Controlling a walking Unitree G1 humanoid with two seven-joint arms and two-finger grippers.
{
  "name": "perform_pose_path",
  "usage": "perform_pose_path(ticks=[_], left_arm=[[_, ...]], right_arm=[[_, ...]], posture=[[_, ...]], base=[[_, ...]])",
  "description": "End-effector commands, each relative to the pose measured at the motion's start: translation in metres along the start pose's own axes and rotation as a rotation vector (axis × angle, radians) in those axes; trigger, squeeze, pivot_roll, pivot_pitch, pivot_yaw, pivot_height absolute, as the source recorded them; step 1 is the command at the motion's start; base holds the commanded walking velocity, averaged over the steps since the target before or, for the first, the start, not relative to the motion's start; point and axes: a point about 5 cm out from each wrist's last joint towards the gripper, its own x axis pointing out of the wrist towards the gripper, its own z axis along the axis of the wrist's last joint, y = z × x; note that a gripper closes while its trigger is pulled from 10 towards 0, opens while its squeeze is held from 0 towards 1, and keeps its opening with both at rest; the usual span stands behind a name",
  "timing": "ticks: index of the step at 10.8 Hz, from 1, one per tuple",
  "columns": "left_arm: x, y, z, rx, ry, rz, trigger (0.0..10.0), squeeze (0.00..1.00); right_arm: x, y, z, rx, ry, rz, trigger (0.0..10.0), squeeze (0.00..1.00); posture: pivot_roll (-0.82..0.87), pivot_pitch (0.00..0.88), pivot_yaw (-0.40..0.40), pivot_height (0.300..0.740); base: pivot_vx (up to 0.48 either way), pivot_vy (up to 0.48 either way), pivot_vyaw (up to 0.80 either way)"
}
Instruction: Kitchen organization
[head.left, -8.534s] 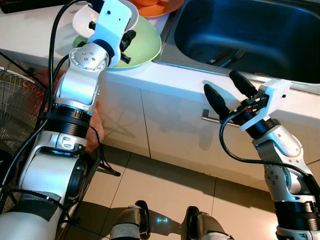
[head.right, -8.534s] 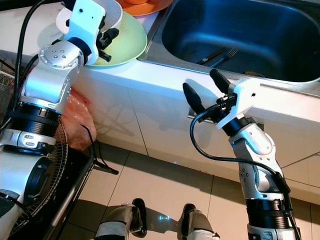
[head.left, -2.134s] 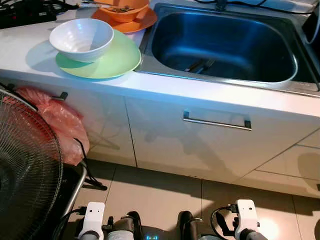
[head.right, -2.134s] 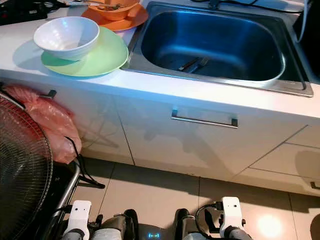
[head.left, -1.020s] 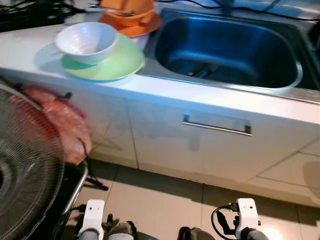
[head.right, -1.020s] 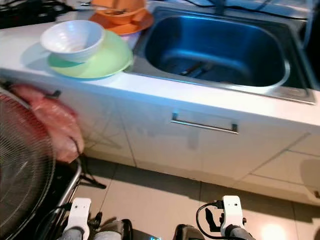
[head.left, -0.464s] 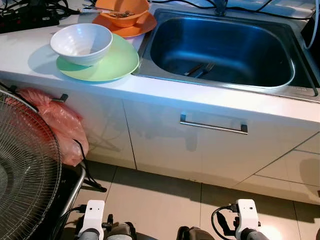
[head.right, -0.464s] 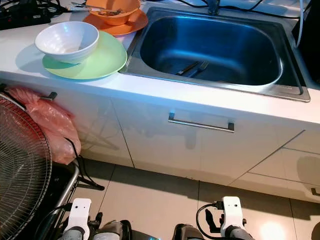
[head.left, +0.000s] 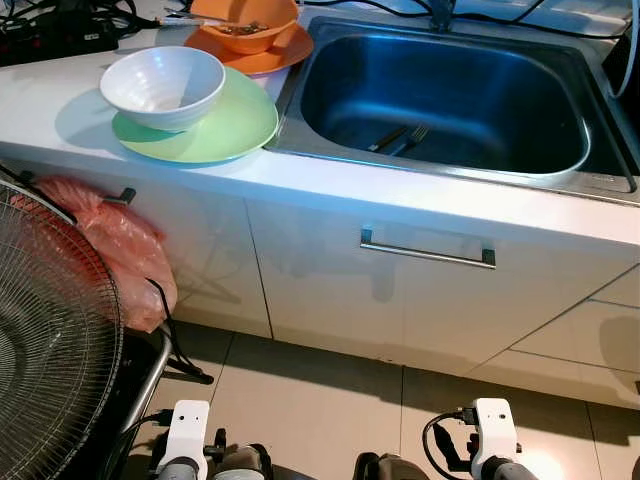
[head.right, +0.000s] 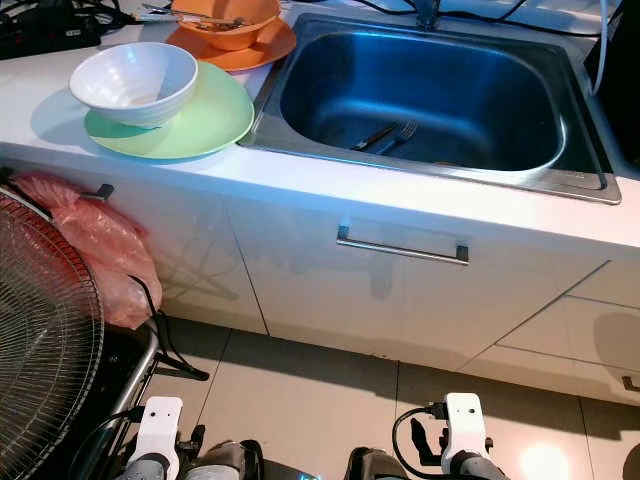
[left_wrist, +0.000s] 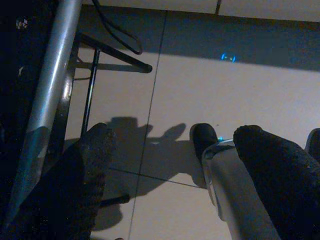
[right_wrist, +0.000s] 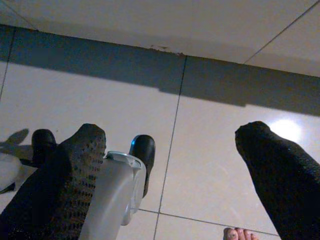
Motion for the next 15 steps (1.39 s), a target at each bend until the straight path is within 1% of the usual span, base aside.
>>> perform_pose_path(ticks=[1, 13, 15], left_arm=[[-0.0028, 0.0014, -0.0097, -0.006, 0.036, 0.017, 10.0, 0.0], [-0.0027, 0.0027, -0.0096, -0.006, 0.037, 0.018, 10.0, 0.0], [-0.0028, 0.0019, -0.0097, -0.01, 0.037, 0.017, 10.0, 0.0]], right_arm=[[-0.0027, -0.0033, -0.0067, -0.001, 0.029, -0.008, 10.0, 0.0], [-0.0026, -0.0028, -0.0067, -0.007, 0.032, -0.001, 10.0, 0.0], [-0.0027, -0.0033, -0.0067, -0.007, 0.033, 0.0, 10.0, 0.0]], posture=[[0.04, 0.191, -0.027, 0.74], [0.05, 0.18, -0.024, 0.74], [0.05, 0.193, -0.028, 0.74]], base=[[0.0, 0.0, 0.0], [0.0, 0.0, 0.0], [0.0, 0.0, 0.0]])
